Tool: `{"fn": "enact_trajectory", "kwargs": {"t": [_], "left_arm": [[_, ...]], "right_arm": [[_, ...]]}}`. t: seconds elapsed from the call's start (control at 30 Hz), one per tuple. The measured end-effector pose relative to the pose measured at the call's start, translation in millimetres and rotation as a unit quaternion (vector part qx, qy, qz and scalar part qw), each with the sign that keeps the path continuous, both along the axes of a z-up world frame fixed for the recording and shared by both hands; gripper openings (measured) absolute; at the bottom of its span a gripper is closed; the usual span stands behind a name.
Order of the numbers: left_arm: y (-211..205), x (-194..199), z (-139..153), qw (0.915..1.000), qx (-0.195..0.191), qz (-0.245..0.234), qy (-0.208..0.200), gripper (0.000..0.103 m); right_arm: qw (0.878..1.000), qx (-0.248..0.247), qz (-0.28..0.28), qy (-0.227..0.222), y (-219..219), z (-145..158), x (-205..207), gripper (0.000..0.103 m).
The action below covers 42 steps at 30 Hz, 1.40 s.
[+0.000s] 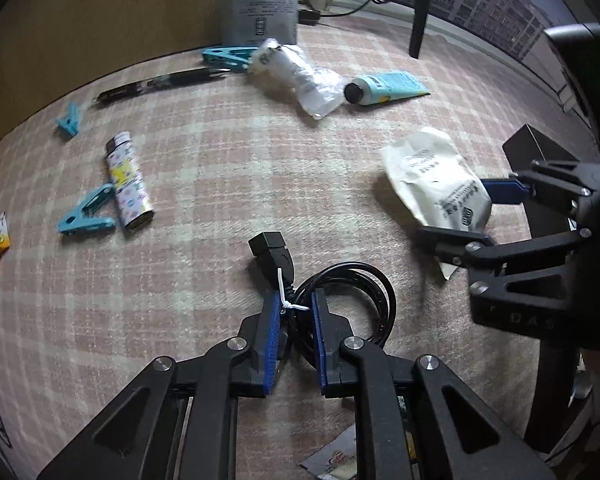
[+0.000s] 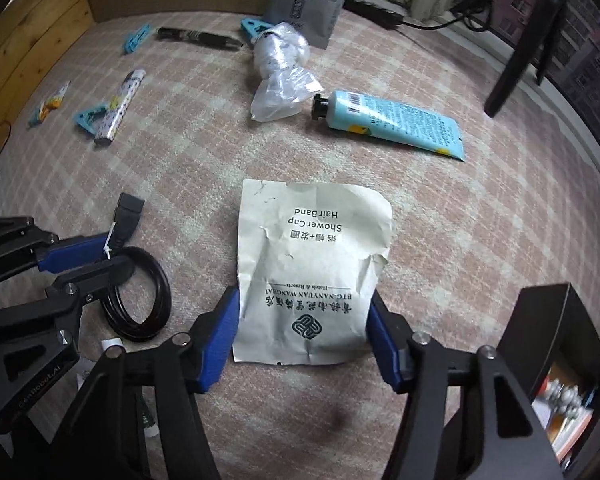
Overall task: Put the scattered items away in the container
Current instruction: 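Grasp the white shower-cap packet with the right tool while the left tool grasps the black cable, then carry the shower-cap packet and black cable over the box with both tools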
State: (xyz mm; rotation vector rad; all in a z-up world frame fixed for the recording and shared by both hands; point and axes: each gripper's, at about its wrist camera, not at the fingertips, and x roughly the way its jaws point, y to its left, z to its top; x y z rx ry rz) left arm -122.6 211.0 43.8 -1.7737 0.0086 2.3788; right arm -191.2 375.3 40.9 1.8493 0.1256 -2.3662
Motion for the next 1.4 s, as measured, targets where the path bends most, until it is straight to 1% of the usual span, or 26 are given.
{"fn": "enact_trajectory", "kwargs": {"t": [0.07,0.13,0.2,0.37,0.43,0.47,0.53,0.63,0.9,1.03,1.2,1.4], "left_arm": [[-7,2,2,1.0000,0.005,0.006,0.001,0.014],[-21,1,4,0.9996,0.021,0.017,-0.002,0.014],[-26,3,13,0.9995,0.024,0.020,0.007,0.014],[-31,2,43,0.9988,0.033,0.010,0.035,0.014],[-26,6,51,0.9982,0.039,0.001,0.045,0.014],[-22,5,54,0.9980,0.041,-0.005,0.048,0.014],[-1,-7,58,0.9976,0.042,-0.017,0.052,0.014],[23,-10,65,0.9962,0.048,-0.043,0.059,0.014],[90,3,90,0.9899,0.063,-0.108,0.067,0.014],[127,13,101,0.9836,0.072,-0.149,0.072,0.014],[183,29,109,0.9726,0.081,-0.205,0.073,0.014],[239,43,112,0.9612,0.089,-0.252,0.067,0.014]], "right_arm": [[1.000,-0.008,-0.008,0.006,3,5,3,0.056],[1.000,-0.016,-0.018,0.014,7,11,6,0.055],[0.999,-0.028,-0.029,0.025,13,21,9,0.055],[0.997,-0.045,-0.057,0.041,31,46,18,0.055],[0.995,-0.048,-0.073,0.048,27,56,21,0.055],[0.994,-0.051,-0.081,0.053,32,62,27,0.055],[0.992,-0.056,-0.095,0.060,42,70,42,0.055],[0.989,-0.054,-0.120,0.069,58,79,56,0.055],[0.976,-0.041,-0.193,0.091,122,102,99,0.055],[0.967,-0.037,-0.231,0.101,152,111,124,0.055],[0.953,-0.030,-0.281,0.111,189,120,166,0.056],[0.936,-0.017,-0.335,0.106,224,120,223,0.056]]}}
